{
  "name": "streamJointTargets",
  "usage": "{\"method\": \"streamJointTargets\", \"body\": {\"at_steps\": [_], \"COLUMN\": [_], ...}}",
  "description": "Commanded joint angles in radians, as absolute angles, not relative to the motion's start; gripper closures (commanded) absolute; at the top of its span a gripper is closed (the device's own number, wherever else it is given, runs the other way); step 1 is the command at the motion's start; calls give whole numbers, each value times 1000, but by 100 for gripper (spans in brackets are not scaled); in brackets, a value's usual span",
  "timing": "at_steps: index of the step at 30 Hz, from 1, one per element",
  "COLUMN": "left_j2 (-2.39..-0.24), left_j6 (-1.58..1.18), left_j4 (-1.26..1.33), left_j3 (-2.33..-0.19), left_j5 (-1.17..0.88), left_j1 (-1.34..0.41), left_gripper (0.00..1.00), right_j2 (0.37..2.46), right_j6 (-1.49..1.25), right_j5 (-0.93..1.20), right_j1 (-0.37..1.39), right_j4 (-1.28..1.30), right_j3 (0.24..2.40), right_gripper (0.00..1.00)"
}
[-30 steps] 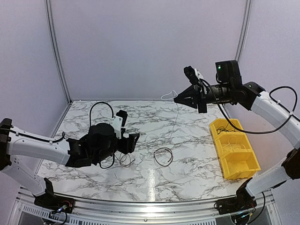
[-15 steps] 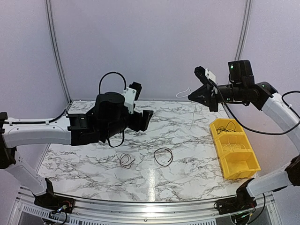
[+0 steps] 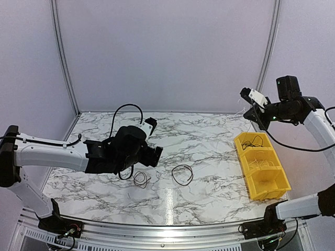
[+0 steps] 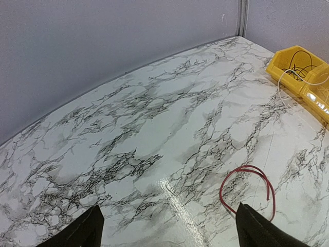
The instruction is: Untangle the cables
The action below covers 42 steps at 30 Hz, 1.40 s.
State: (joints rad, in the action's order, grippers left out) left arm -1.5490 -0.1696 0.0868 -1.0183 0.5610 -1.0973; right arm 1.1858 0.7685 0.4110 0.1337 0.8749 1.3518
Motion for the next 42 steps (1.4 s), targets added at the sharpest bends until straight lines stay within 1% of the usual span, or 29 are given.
{"method": "streamJointTargets", "body": {"at_steps": [1, 7, 12, 19, 23, 26, 31, 38, 42], "left_j2": [-1506, -1478, -1462, -1459, -1457, -1459, -1460, -1455, -1455], "left_j6": [-197, -184, -180, -179, -177, -177, -180, -177, -173], "left_j4": [59, 40, 42, 43, 43, 43, 42, 44, 42], "left_j3": [-1050, -1059, -1055, -1054, -1054, -1052, -1054, -1054, -1054], "left_j5": [564, 600, 605, 609, 605, 610, 605, 604, 611], "left_j1": [-1110, -1114, -1115, -1118, -1121, -1121, -1125, -1130, -1135], "left_gripper": [9, 9, 9, 9, 9, 9, 9, 9, 9], "right_j2": [1127, 1106, 1097, 1104, 1100, 1082, 1050, 997, 997], "right_j6": [884, 990, 1049, 1034, 986, 963, 988, 1047, 1063], "right_j5": [284, 154, 90, 85, 113, 132, 93, 13, 4], "right_j1": [65, -34, -85, -87, -87, -87, -87, -87, -88], "right_j4": [987, 1076, 1123, 1169, 1140, 1116, 1111, 1083, 1037], "right_j3": [1377, 1408, 1433, 1539, 1624, 1650, 1562, 1341, 1234], "right_gripper": [100, 100, 100, 100, 100, 100, 100, 100, 100]}}
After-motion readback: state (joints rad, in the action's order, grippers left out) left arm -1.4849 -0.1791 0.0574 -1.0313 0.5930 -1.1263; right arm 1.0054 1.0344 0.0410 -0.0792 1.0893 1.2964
